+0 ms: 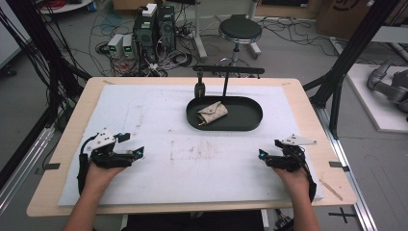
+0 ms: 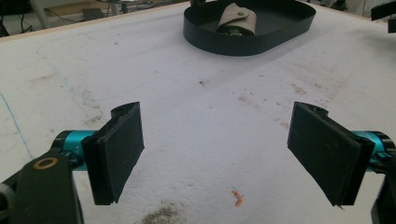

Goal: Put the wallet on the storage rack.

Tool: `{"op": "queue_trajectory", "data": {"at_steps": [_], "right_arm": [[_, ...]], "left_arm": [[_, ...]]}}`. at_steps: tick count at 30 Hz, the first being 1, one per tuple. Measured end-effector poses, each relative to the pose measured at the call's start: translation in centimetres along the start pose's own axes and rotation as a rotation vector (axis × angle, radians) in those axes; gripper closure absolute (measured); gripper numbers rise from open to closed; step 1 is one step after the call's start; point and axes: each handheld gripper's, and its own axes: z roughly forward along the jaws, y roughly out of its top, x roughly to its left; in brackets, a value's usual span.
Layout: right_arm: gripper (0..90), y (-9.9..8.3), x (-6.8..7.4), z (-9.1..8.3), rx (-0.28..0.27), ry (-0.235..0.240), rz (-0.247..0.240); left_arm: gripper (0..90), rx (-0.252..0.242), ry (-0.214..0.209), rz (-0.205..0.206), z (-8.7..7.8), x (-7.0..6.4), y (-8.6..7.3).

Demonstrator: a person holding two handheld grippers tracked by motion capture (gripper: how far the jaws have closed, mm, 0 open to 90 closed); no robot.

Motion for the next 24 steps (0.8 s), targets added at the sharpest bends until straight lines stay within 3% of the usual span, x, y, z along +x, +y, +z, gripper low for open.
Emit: {"op": "queue_trajectory", "data": {"at_steps": [24], "right_arm": [[20.0, 0.05, 0.05, 0.15, 0.008, -0.003, -0.004]], "left_arm": [[18.4, 0.016, -0.003, -0.001, 0.21, -0.11, -0.18]]}}
